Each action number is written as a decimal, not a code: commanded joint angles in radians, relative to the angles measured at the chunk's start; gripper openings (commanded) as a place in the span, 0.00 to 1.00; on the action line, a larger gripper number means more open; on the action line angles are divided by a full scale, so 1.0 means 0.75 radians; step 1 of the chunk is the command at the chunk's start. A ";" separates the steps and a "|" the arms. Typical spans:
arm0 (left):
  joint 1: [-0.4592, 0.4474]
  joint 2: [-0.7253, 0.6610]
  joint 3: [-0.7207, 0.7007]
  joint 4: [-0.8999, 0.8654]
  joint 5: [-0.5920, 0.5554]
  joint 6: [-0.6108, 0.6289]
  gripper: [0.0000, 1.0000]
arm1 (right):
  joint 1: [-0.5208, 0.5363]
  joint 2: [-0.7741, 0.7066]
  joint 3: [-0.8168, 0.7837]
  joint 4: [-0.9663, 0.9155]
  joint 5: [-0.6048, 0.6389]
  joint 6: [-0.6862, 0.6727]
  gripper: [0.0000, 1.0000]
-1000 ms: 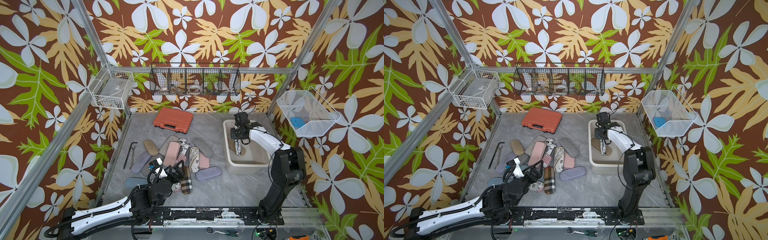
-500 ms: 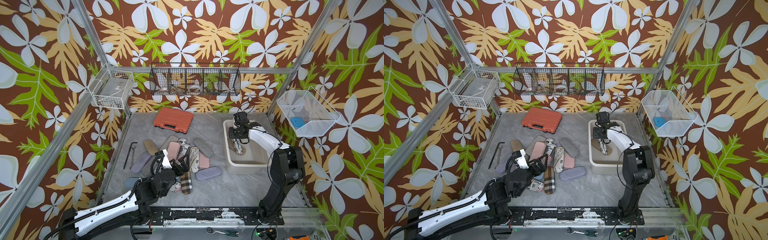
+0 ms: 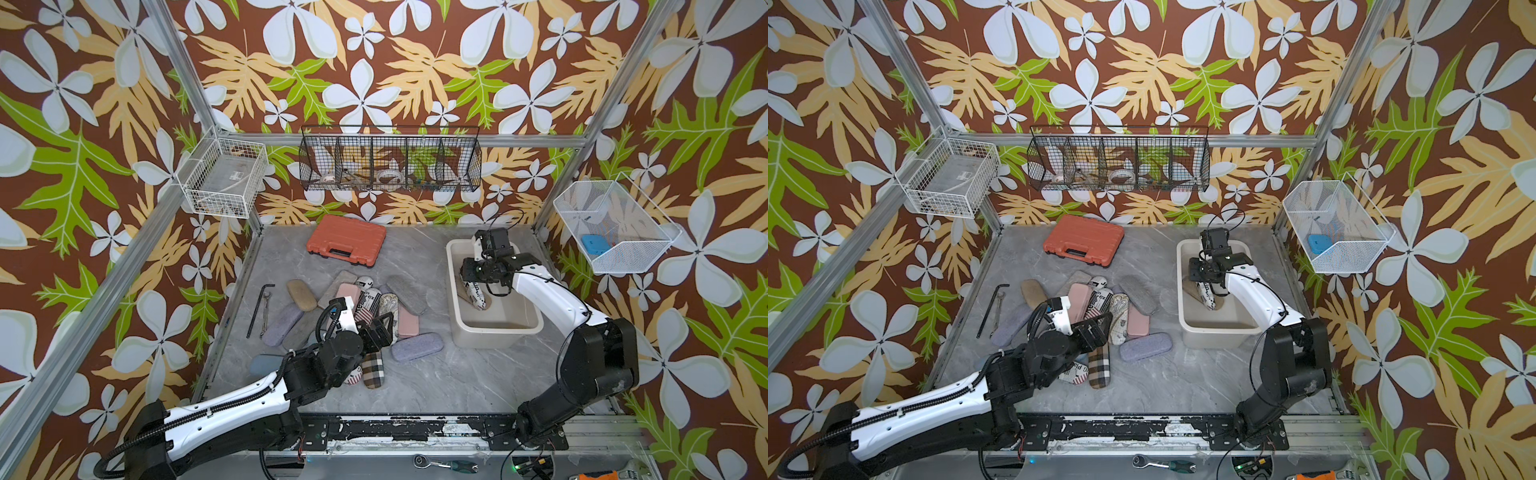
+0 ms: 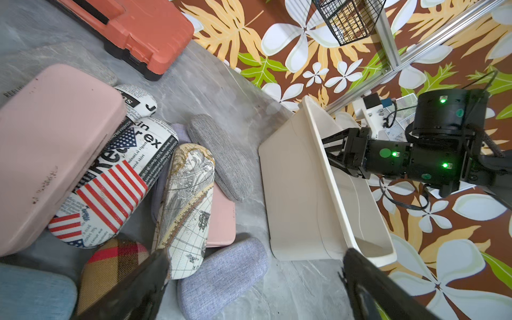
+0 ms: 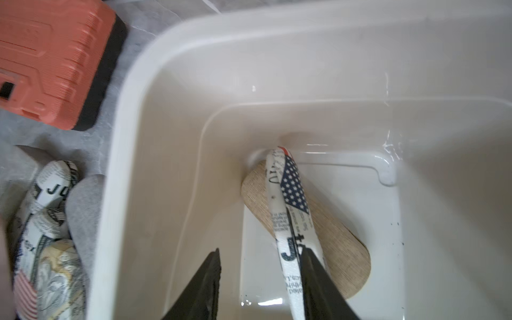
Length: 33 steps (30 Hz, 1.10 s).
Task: Put the glasses cases into the storage boxes
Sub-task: Place the glasses case in the storage box.
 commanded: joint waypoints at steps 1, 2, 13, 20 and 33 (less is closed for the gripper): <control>0.003 0.017 0.001 0.048 0.063 -0.027 1.00 | -0.007 0.024 -0.055 0.026 0.039 0.024 0.44; 0.002 0.020 0.000 0.048 0.069 -0.027 1.00 | -0.009 0.039 -0.059 0.029 0.051 0.028 0.42; 0.003 -0.053 -0.037 0.032 0.119 -0.059 0.96 | -0.015 0.050 -0.032 0.025 0.291 0.050 0.28; 0.003 -0.114 -0.081 0.040 0.104 -0.080 0.95 | -0.016 0.082 -0.020 -0.004 0.301 0.036 0.29; 0.001 -0.035 -0.056 -0.164 0.085 -0.131 0.91 | -0.015 -0.203 -0.067 0.003 -0.040 0.092 0.41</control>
